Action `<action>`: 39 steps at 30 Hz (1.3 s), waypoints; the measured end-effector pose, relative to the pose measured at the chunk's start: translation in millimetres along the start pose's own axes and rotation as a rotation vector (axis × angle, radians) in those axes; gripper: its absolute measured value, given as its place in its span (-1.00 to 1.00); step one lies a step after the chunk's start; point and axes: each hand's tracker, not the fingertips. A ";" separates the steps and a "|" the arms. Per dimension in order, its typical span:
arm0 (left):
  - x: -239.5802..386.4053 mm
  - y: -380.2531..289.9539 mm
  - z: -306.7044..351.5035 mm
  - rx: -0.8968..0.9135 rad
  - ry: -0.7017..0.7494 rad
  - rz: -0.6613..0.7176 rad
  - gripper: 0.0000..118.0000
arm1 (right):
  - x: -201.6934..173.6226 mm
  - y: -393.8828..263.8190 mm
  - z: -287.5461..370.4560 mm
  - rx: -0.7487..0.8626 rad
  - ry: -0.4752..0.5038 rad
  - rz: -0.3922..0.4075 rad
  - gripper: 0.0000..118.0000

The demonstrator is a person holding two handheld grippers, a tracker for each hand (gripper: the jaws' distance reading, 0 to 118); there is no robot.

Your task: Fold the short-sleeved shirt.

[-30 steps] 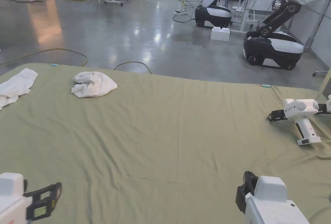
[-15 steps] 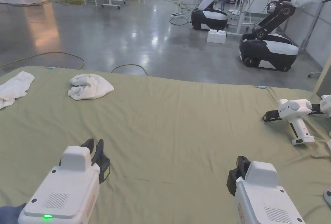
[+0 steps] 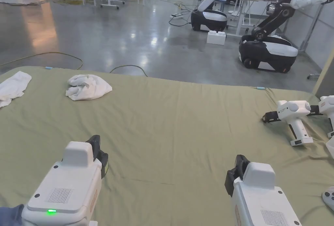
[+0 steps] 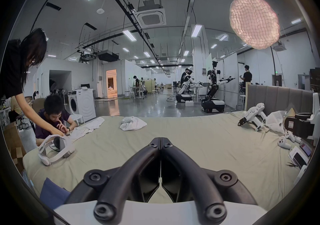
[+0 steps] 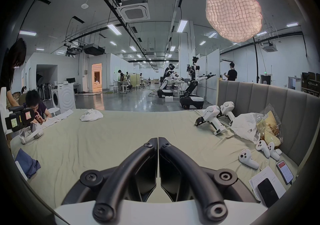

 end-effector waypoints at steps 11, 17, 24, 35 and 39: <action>-6.2 -0.4 -0.3 -0.021 0.005 -0.006 -1.00 | -0.4 1.2 -1.8 -0.019 0.019 0.024 -1.00; -10.4 1.4 0.7 -0.015 0.005 -0.004 -0.65 | -1.3 0.7 -2.3 -0.015 0.007 0.017 -0.45; -8.5 2.5 2.9 0.001 0.033 0.006 0.58 | -3.3 -1.5 -1.8 -0.001 -0.004 0.037 0.44; -9.3 4.5 3.9 0.006 0.046 0.013 0.79 | 1.0 -0.3 -4.7 0.007 0.031 -0.041 0.84; -13.3 6.4 4.5 -0.001 0.011 0.047 0.80 | 0.1 -2.8 -10.2 -0.013 -0.023 -0.058 0.83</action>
